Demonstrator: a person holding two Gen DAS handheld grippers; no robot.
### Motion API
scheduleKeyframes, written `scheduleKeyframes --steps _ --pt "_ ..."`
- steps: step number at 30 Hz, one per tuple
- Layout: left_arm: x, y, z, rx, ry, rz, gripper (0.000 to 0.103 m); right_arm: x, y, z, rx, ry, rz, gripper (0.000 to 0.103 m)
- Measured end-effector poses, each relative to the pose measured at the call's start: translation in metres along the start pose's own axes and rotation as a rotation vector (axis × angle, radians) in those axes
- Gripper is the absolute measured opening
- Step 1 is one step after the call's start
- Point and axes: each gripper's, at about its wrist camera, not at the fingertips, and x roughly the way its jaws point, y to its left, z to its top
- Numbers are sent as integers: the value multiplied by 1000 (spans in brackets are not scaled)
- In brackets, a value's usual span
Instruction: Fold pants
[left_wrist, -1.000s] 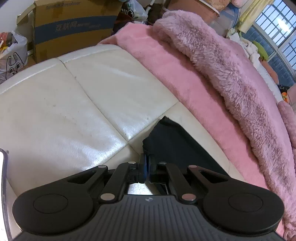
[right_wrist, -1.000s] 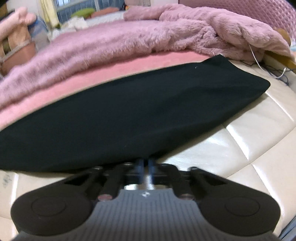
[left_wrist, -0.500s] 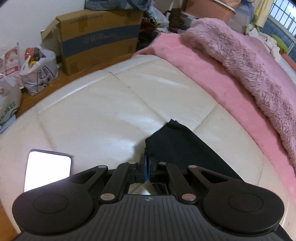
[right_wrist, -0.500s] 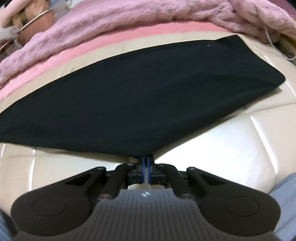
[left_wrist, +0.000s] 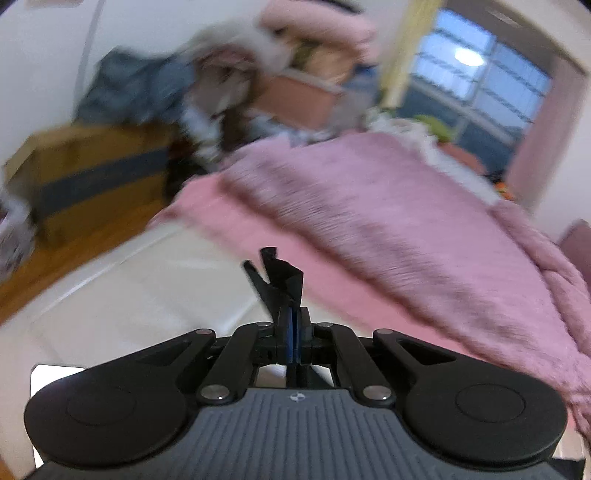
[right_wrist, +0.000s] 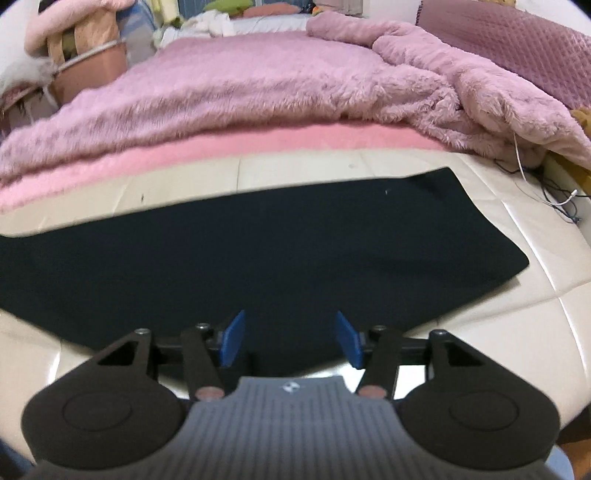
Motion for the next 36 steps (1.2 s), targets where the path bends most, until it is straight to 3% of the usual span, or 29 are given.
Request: scheduleKeyframes --steps 9,14,19,25,30,33,35,36 --pt "-28 -160 -25 300 -129 -144 1 10 -6 22 60 -48 96 56" --pt "-5 -234 -68 403 -67 -217 1 14 -13 14 95 -43 145 56" --pt "20 -292 -149 526 58 -281 1 17 -29 4 144 -27 159 56" --pt "37 -314 -247 678 313 -364 1 22 -48 -9 201 3 153 56" --pt "46 -309 -262 701 465 -446 6 29 -51 -17 216 22 161 56" --pt "37 -304 -257 751 441 -489 21 35 -48 -17 214 31 180 56" --pt "31 -300 -254 811 428 -502 38 38 -45 -16 203 30 198 56" --pt "29 -298 -255 845 423 -506 40 41 -42 -14 191 30 206 55"
